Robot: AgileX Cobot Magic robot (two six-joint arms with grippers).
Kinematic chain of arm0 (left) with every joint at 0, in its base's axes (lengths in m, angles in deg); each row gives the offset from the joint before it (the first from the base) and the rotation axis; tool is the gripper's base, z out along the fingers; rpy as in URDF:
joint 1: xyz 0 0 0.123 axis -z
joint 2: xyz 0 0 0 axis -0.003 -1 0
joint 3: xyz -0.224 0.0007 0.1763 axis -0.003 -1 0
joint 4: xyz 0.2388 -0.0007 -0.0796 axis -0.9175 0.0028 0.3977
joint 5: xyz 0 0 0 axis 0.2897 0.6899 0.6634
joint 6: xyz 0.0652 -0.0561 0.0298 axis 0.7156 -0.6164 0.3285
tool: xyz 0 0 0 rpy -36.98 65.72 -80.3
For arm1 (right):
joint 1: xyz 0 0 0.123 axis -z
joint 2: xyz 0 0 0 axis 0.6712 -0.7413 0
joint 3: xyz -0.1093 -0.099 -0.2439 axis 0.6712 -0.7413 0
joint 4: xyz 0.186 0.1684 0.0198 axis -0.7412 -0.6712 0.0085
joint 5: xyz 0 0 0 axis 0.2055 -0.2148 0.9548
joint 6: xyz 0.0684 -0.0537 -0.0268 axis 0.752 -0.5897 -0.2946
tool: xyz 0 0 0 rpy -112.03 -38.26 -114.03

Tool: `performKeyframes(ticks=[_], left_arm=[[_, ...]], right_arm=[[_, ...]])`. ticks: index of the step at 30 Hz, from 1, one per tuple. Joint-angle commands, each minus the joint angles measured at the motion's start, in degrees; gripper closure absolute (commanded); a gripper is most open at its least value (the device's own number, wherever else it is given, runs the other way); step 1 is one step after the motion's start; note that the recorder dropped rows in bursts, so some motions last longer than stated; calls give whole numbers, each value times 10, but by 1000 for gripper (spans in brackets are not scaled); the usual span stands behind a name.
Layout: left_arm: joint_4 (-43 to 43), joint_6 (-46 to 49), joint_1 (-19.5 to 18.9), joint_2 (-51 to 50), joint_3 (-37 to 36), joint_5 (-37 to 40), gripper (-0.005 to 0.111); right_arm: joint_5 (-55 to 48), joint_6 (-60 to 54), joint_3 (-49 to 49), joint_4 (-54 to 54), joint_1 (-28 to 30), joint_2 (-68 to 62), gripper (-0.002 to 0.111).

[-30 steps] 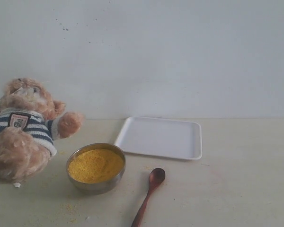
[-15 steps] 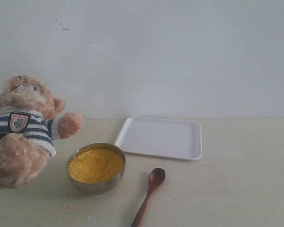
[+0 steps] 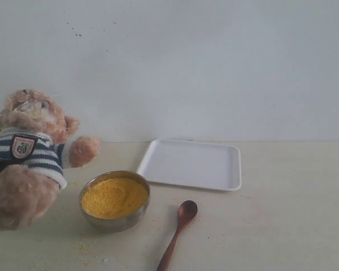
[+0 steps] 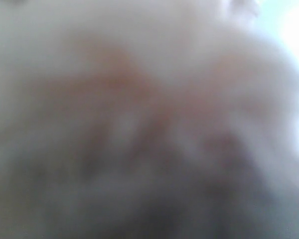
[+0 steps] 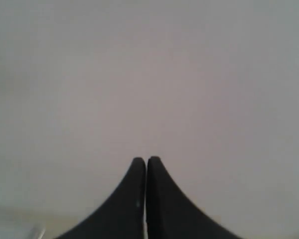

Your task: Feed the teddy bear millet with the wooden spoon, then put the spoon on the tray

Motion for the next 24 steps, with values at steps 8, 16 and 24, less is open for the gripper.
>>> performKeyframes(ticks=[8,16,24], left_arm=[[9,7,3,4,0,-11,103],[18,7,3,4,0,-11,103],[18,7,3,4,0,-13,103]], right_arm=[[-444,39,30,-167,-107,-253,108],[-143,84,35,-170,-385,-355,108],[12,101,71,-210,-453,-497,108]])
